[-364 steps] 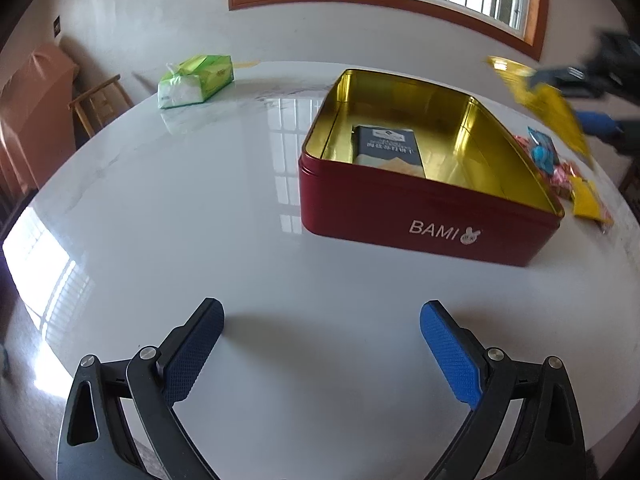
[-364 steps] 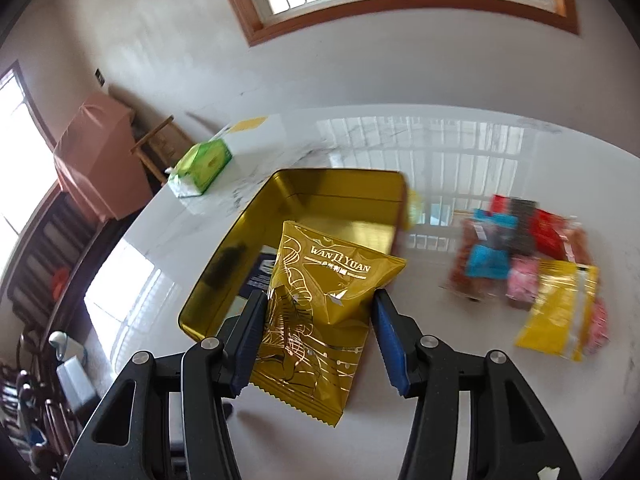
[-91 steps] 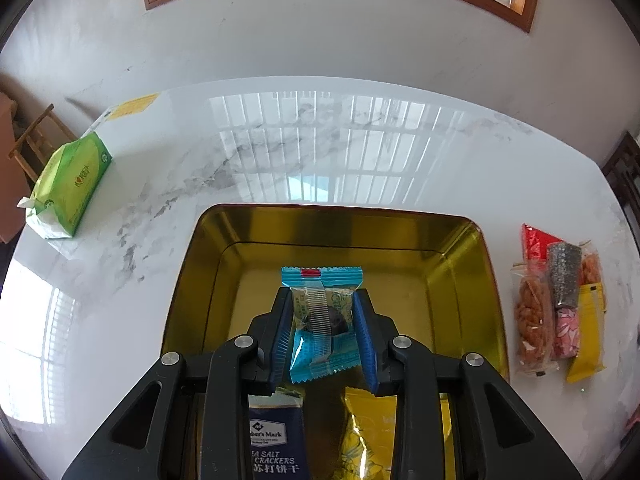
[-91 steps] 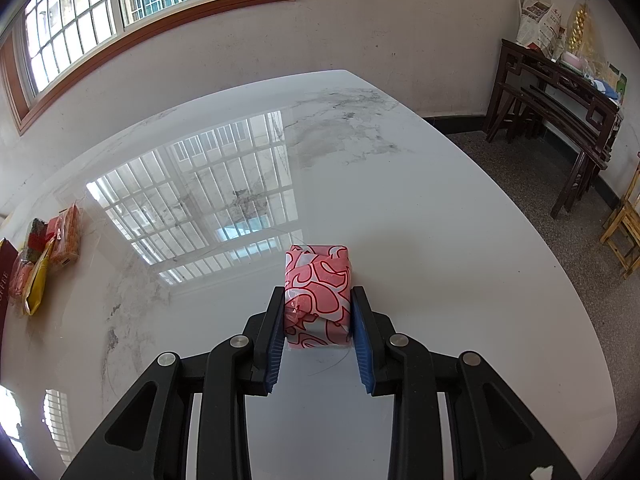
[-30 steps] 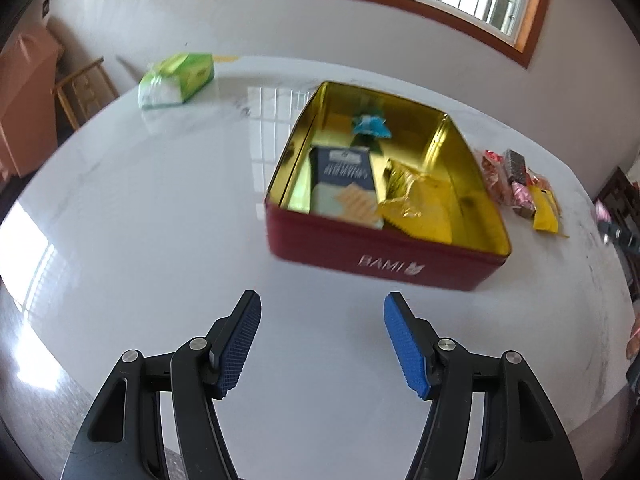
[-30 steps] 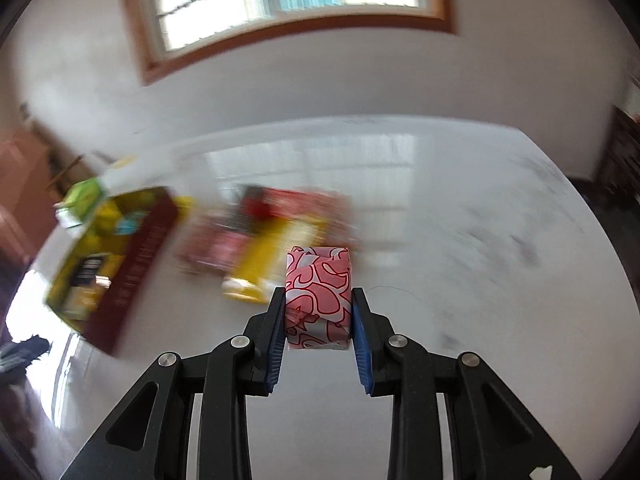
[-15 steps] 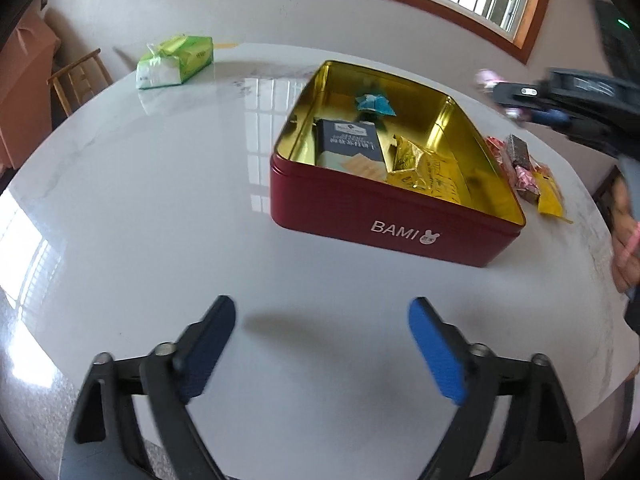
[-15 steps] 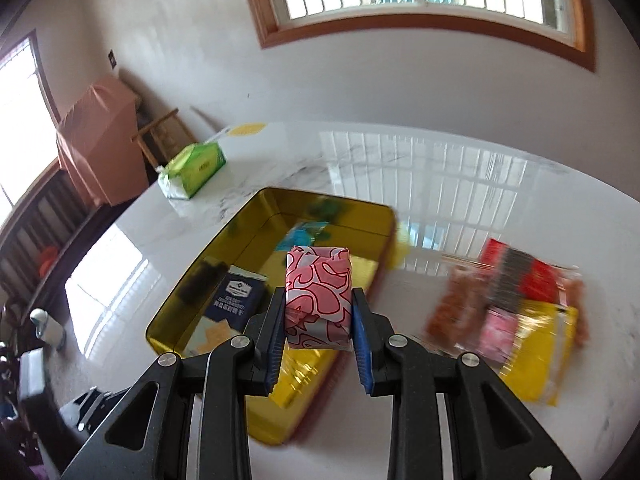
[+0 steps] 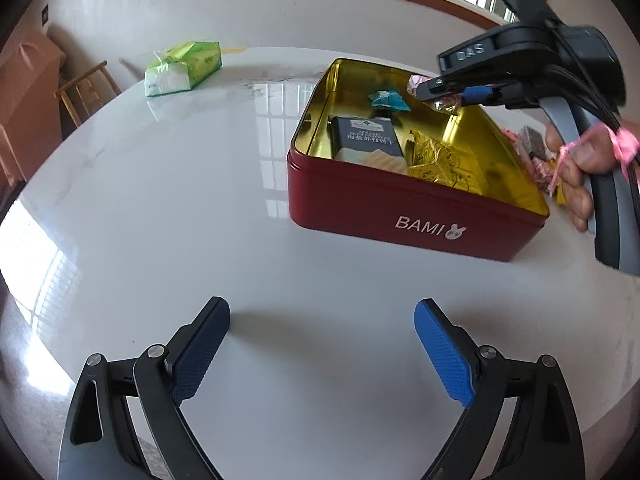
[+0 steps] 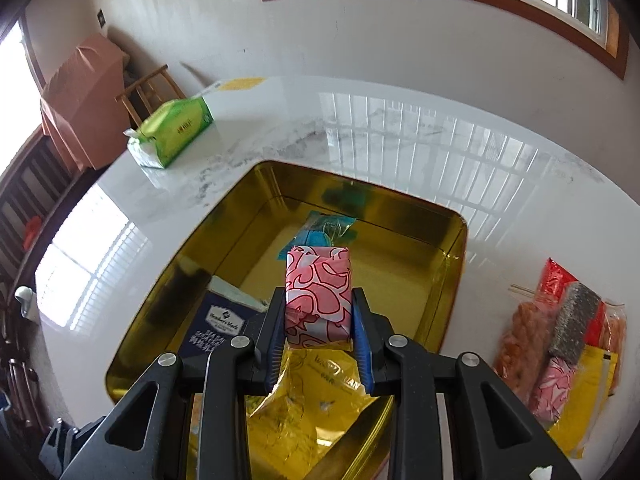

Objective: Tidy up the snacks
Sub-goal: 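Carry the pink cake over the tin with the right tool, then lower the pink cake into the tin and open the right tool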

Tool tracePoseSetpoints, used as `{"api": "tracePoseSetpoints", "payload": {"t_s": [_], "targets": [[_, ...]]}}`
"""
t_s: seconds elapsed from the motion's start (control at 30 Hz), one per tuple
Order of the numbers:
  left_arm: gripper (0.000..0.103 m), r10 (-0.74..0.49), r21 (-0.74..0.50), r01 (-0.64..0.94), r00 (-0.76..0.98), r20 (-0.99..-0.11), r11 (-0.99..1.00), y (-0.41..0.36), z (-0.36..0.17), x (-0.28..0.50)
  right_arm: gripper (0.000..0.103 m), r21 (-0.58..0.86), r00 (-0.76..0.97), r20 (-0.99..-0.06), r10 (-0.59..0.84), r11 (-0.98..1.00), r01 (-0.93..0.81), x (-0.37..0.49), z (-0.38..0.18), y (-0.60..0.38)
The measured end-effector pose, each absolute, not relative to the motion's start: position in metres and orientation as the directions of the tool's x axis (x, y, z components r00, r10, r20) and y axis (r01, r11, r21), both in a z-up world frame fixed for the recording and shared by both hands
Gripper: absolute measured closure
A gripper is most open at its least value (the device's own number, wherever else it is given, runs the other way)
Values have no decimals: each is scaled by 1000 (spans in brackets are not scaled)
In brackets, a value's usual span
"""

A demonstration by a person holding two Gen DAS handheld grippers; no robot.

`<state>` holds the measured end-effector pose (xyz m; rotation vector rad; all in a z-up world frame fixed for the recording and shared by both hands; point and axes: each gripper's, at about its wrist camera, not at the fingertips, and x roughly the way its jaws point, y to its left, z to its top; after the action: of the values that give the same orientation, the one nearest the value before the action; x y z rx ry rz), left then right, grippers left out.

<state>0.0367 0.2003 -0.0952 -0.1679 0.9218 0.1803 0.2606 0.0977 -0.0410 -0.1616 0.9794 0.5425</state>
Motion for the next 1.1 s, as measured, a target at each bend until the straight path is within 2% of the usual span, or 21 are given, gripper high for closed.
{"api": "tracePoseSetpoints", "payload": {"t_s": [0.47, 1.1], "targets": [[8, 111, -26, -219, 591, -799, 975, 194, -98, 37, 75, 21, 449, -847, 285, 862, -507, 266, -57, 112], [3, 118, -17, -217, 595, -795, 976, 193, -100, 34, 73, 26, 483, -827, 289, 877, -480, 264, -53, 108]]}}
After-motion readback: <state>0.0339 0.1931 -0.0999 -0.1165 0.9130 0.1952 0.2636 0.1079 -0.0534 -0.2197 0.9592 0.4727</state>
